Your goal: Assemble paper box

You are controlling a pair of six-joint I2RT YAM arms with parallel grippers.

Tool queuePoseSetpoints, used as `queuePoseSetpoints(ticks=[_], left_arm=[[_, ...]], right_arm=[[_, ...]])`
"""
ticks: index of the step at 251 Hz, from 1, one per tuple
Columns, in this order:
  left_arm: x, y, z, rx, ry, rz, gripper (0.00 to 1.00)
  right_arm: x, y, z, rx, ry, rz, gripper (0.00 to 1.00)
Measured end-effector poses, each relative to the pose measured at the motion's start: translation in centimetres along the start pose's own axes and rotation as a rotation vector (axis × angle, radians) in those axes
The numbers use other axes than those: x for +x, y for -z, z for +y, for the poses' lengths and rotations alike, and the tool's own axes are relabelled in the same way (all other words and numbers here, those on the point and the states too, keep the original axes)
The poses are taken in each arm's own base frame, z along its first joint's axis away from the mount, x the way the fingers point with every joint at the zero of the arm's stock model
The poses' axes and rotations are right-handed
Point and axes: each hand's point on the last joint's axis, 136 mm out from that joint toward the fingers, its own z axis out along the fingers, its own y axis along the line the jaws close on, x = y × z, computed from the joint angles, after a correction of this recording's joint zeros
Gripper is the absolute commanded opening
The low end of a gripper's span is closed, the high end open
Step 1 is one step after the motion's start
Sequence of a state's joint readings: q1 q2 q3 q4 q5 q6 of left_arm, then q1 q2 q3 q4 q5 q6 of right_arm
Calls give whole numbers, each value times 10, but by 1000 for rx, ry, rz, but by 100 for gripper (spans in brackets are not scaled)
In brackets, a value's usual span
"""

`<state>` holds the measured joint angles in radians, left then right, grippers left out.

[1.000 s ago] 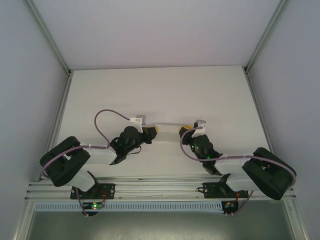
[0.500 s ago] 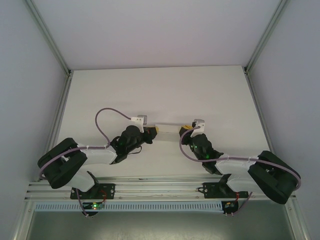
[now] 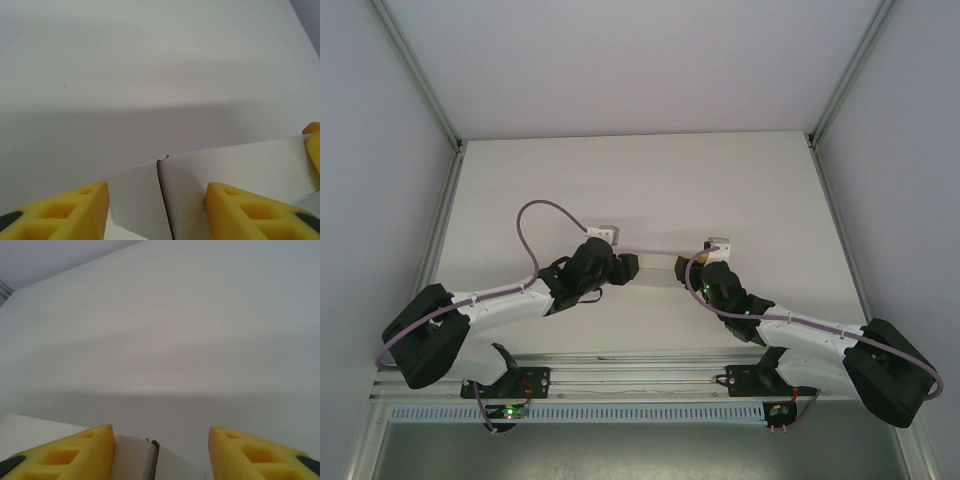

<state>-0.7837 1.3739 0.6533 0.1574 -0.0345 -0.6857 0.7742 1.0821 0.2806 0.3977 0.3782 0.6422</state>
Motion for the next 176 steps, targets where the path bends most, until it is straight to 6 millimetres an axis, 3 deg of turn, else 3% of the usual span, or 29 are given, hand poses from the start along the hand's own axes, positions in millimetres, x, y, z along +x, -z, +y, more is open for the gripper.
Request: queuePoseSetpoints(ticks=[27,43,62,77,99,157,176], left_arm=[[-1,0,1,-25,-8,20,60],[-1,1,1,-38,-16,33,66],[-1,2,2,-55,-30,50,72],[-1,4,1,-63,-43,64,90],[-2,6,0,-71,-54,78,100],[-13,12,-3,-102,-76,77,100],[-18,18,-3,-114,-79,67,100]], right_arm=[[-1,0,-2,17,-2,11,61],[-2,-1,-1,25,3,22,67],[-3,-1,-3,39,7,32,67],[-3,-1,-2,40,10,41,69],[-2,-1,-1,42,15,56,73],[-3,-1,0,51,28,85,75],[-5,0,-1,53,31,86,81]])
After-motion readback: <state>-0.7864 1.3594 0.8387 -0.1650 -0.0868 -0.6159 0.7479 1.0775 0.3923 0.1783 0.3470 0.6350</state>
